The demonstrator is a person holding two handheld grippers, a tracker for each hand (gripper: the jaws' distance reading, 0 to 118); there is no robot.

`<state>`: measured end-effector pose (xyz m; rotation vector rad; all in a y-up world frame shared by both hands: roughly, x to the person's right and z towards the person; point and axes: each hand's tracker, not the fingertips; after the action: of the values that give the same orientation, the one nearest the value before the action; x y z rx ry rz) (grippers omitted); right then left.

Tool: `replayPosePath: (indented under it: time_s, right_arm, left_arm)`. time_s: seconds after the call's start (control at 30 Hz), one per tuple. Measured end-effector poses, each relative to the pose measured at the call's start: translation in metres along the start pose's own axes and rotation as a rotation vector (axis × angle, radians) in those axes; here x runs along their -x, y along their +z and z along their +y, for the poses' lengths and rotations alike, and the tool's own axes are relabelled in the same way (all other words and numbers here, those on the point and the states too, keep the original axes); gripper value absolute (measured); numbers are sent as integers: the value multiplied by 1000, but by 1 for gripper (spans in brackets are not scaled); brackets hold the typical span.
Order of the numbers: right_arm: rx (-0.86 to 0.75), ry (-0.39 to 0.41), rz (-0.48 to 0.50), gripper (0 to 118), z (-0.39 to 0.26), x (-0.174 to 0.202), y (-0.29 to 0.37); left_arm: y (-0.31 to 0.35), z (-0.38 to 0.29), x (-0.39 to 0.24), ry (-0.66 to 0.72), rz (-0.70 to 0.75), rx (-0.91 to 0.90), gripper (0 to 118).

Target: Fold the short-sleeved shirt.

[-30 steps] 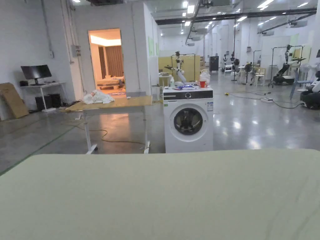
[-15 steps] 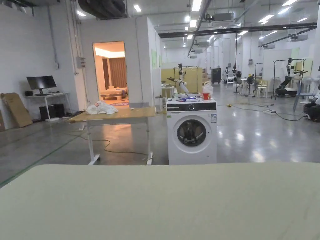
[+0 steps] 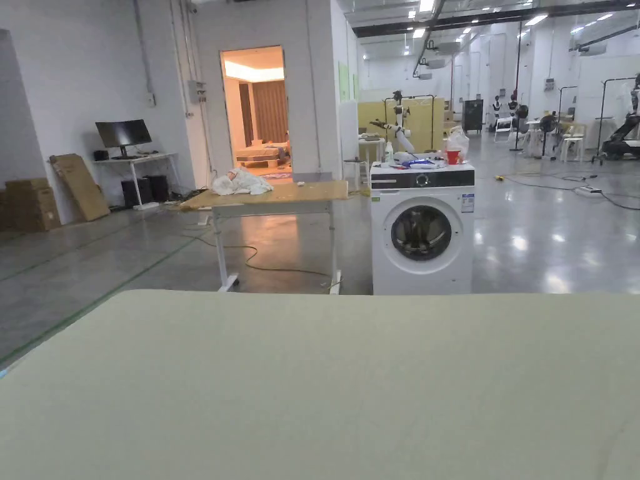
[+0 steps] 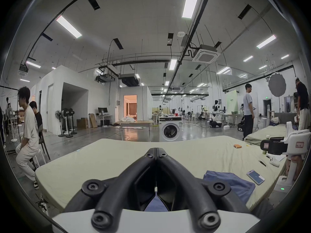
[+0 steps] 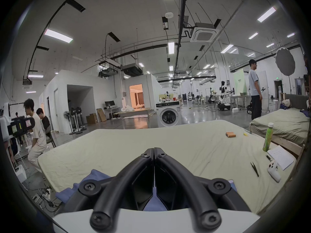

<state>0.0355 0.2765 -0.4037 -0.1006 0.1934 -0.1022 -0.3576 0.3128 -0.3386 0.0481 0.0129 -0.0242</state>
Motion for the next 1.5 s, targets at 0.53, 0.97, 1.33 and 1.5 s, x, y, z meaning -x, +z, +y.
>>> replayPosePath:
  time_s: [0.53,0.97,1.33,1.5]
  right_arm:
    - [105,-23,-44,0,-24,-23,3]
    - [215,-68,-172,0,-46,-60,0]
    - [411,-25,-27,48,-43,-107,-139]
    - [816,-107,-86,82,-72,-139,-267]
  left_arm:
    - [-206,-144,59,137,-34,586,60]
    - [-302,-237,58,137,-68,934,14]
    - [-317,-242,49,59,-103,1044,2]
    - [-320,-240,54,87,-112,1070,2]
